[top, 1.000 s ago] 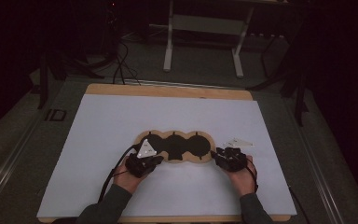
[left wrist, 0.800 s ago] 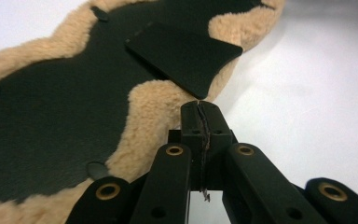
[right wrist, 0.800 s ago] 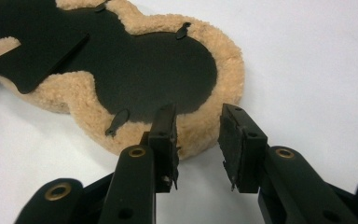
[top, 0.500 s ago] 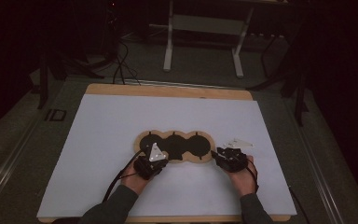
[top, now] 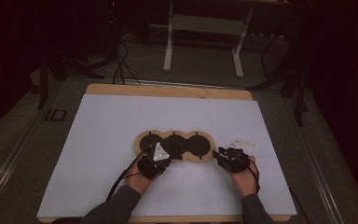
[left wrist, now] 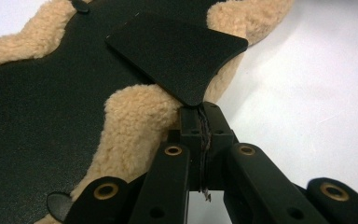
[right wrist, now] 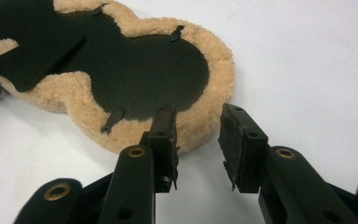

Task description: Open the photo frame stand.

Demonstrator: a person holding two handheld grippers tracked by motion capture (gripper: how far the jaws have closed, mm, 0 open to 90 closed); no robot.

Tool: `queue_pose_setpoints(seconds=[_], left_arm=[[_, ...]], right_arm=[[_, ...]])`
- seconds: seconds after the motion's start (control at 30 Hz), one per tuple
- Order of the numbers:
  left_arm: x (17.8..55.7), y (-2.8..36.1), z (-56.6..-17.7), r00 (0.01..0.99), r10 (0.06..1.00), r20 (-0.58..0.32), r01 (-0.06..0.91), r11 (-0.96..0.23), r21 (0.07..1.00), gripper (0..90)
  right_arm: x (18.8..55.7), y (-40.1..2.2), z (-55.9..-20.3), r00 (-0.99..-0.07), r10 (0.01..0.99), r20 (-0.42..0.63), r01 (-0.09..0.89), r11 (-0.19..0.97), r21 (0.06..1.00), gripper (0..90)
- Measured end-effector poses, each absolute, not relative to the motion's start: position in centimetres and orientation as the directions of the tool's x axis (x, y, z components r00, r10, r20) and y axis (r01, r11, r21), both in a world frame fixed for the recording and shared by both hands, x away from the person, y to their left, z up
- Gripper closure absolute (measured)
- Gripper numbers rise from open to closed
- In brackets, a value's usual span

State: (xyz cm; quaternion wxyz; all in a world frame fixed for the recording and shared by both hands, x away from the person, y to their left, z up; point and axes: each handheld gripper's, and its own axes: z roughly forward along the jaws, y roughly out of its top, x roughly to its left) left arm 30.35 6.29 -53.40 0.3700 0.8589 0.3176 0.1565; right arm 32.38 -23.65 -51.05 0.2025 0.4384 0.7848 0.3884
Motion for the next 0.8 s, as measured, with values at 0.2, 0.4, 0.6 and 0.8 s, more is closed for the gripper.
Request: queue_pose_setpoints(seconds=[0.2, 0.4, 0.6, 0.8], left_arm=[[30.4, 6.3, -53.0, 0.743, 0.669, 0.035, 0.428, -0.515, 0.743, 89.0], [31.0, 6.6, -51.7, 0.721, 0.692, 0.007, 0.424, -0.449, 0.787, 87.6], [31.5, 6.6, -51.0, 0.714, 0.7, -0.004, 0.437, -0.442, 0.783, 87.2], [31.6, 6.7, -51.0, 0.715, 0.699, -0.013, 0.444, -0.44, 0.78, 84.6]], right_arm=[[32.3, -23.7, -51.1, -0.533, 0.845, 0.023, 0.531, 0.313, 0.788, 66.2], [32.4, -23.7, -51.2, -0.534, 0.845, 0.025, 0.534, 0.314, 0.785, 65.5], [32.4, -23.8, -51.1, -0.536, 0.844, 0.029, 0.535, 0.313, 0.785, 64.7], [32.4, -23.9, -51.1, -0.542, 0.84, 0.032, 0.535, 0.315, 0.784, 63.6]])
